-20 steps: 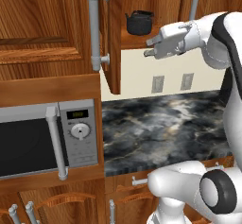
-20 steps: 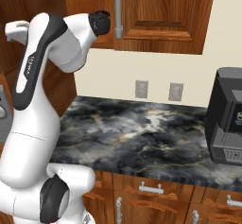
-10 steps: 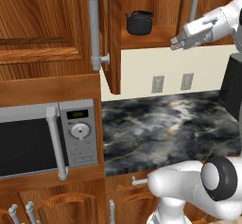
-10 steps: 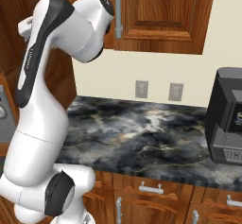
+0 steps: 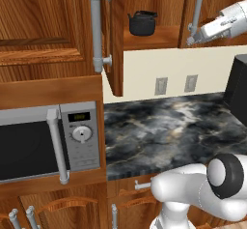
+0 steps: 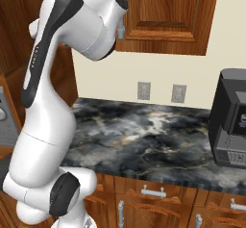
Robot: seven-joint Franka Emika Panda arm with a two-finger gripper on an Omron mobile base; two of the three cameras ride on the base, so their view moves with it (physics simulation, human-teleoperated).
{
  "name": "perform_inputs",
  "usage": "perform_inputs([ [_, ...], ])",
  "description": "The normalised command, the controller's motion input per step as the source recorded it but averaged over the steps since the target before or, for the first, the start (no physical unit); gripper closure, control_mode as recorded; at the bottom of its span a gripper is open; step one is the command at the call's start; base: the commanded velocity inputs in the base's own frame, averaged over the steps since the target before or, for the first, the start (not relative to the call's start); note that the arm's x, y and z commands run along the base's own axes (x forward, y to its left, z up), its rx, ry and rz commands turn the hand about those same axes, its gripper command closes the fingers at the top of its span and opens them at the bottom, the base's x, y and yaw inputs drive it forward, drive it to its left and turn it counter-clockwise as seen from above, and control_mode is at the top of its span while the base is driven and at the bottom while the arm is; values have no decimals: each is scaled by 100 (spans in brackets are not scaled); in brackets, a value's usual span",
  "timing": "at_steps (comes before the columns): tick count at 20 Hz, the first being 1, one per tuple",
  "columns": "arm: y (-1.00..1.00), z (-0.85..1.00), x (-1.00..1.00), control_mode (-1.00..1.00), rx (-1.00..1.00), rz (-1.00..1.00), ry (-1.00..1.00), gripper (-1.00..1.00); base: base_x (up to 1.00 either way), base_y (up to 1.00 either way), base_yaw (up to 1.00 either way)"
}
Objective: Open the cabinet, pick the kettle from the cabinet, and place it in the sink.
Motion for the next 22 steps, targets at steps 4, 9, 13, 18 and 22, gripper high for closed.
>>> perform_inputs([
  [4, -21, 5, 8, -100, -2, -1, -1, -100, 0, 0, 0],
  [9, -26, 4, 8, -100, -15, -21, 0, -100, 0, 0, 0],
  [13, -25, 2, 12, -100, -17, -32, 0, -100, 0, 0, 0],
  [18, -21, 0, 16, -100, -9, -26, -11, -100, 0, 0, 0],
  [22, -21, 0, 19, -100, 0, -16, -12, -100, 0, 0, 0],
])
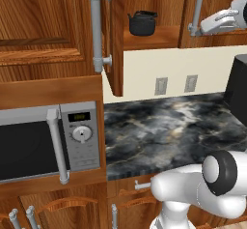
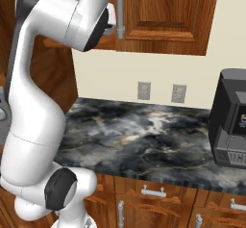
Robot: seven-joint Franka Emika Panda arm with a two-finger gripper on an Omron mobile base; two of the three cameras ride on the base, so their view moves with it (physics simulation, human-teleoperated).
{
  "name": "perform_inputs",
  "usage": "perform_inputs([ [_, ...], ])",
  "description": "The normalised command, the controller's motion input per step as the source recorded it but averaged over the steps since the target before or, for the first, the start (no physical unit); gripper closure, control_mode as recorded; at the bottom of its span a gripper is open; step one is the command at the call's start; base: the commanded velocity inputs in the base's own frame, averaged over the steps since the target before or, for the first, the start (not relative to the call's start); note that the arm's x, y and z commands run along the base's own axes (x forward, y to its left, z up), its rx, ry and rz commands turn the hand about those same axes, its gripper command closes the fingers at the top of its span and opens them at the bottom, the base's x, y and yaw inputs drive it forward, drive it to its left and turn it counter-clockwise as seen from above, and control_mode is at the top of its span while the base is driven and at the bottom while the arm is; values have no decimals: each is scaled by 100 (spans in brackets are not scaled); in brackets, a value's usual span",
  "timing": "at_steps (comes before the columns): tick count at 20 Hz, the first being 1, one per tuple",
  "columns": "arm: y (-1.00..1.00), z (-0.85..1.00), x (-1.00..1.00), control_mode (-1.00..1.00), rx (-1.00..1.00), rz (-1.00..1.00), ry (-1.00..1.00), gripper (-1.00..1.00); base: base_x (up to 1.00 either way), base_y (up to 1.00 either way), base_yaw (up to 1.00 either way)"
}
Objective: Open the cabinet, pick the kettle from the cabinet, and place it in the sink.
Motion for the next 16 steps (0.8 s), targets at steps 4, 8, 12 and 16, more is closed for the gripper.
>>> perform_inputs([
  [4, -18, 0, 23, -100, 0, -12, -7, -100, 0, 0, 0],
  [8, -16, 0, 26, -100, 0, -13, -3, -100, 0, 0, 0],
  [12, -11, 0, 35, -100, 0, -11, 0, -100, 0, 0, 0],
  [16, -9, 0, 39, -100, 0, -7, 0, -100, 0, 0, 0],
])
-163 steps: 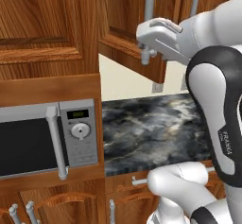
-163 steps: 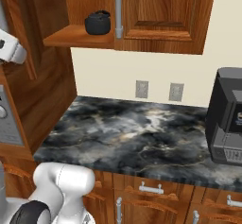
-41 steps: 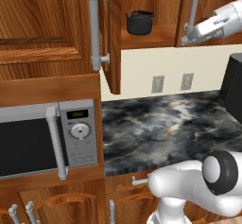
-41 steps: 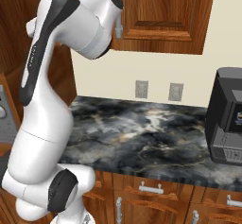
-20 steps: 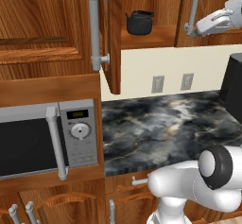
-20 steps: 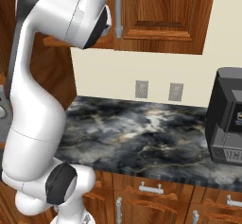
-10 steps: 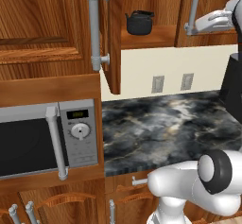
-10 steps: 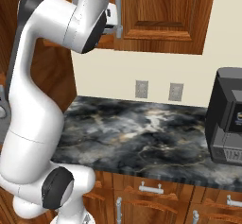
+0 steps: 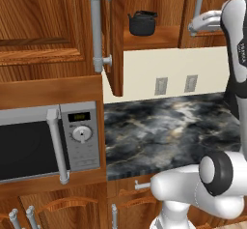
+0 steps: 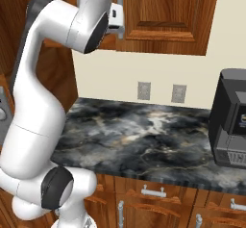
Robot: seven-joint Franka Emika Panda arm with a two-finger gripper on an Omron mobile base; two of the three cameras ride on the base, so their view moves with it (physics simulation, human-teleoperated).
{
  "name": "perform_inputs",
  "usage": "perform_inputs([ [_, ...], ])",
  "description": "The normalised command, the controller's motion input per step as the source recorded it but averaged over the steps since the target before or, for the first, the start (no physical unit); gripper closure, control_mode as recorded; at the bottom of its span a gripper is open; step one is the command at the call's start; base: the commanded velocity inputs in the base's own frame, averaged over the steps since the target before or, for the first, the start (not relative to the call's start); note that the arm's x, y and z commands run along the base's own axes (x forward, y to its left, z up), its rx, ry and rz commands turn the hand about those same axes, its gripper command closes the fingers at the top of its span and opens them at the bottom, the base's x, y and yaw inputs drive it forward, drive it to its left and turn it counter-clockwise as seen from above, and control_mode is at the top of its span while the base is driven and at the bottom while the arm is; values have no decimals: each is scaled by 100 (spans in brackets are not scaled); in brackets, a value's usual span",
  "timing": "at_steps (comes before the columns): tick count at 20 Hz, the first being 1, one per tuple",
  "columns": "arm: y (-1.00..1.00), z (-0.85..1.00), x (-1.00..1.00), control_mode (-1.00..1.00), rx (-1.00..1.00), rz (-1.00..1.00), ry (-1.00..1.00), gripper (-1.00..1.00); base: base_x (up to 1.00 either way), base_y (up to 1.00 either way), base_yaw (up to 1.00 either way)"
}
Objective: Open the cabinet, pick the kettle from the cabinet, and place it in the sink.
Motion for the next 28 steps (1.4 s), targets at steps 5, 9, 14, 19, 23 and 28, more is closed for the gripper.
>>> perform_inputs([
  [5, -10, 0, 38, -100, 0, -1, 0, -100, 0, 0, 0],
  [9, -15, 0, 34, -100, 0, 0, 0, -100, 0, 0, 0],
  [14, -16, 2, 30, -100, 0, 0, 0, -100, 0, 0, 0],
  [19, -14, 2, 29, -100, 0, 0, 0, -100, 0, 0, 0],
  [23, -6, 0, 37, -100, 0, 0, 0, -100, 0, 0, 0],
  [28, -2, 0, 40, -100, 0, 0, 0, -100, 0, 0, 0],
])
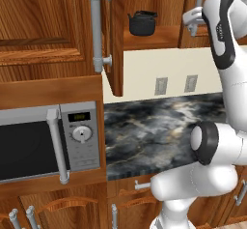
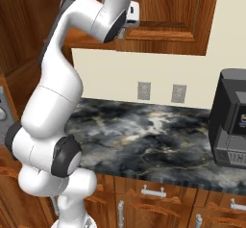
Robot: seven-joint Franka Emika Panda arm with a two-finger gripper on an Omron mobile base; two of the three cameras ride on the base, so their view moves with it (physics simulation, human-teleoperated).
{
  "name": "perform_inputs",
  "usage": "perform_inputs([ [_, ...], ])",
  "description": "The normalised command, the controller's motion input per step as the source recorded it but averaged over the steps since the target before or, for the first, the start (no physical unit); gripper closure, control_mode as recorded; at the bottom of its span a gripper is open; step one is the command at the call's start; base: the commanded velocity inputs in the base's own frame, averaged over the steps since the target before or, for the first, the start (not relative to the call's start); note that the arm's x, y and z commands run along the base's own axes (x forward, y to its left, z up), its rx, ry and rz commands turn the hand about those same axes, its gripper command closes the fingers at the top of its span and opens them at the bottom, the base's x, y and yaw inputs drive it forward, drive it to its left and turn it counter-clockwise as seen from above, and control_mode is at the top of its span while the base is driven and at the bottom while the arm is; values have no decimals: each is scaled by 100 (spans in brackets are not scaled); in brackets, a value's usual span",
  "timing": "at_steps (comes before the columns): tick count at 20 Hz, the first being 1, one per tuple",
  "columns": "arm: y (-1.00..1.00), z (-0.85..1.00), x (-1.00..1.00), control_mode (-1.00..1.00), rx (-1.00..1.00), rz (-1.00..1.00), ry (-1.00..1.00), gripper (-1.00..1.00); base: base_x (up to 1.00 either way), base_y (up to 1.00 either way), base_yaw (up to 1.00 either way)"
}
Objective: Open the cabinet, pick the kettle from the cabinet, and place it in the sink.
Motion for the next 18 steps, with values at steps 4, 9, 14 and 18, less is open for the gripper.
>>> perform_inputs([
  [4, 0, 0, 43, -100, 0, 0, 0, -100, 0, 0, 0],
  [9, 0, 0, 41, -100, 0, 0, 0, -100, 0, 0, 0],
  [14, 0, -1, 40, -100, 0, 0, 0, -100, 0, 0, 0],
  [18, 15, -6, 29, -100, -3, -9, -2, -100, 0, 0, 0],
])
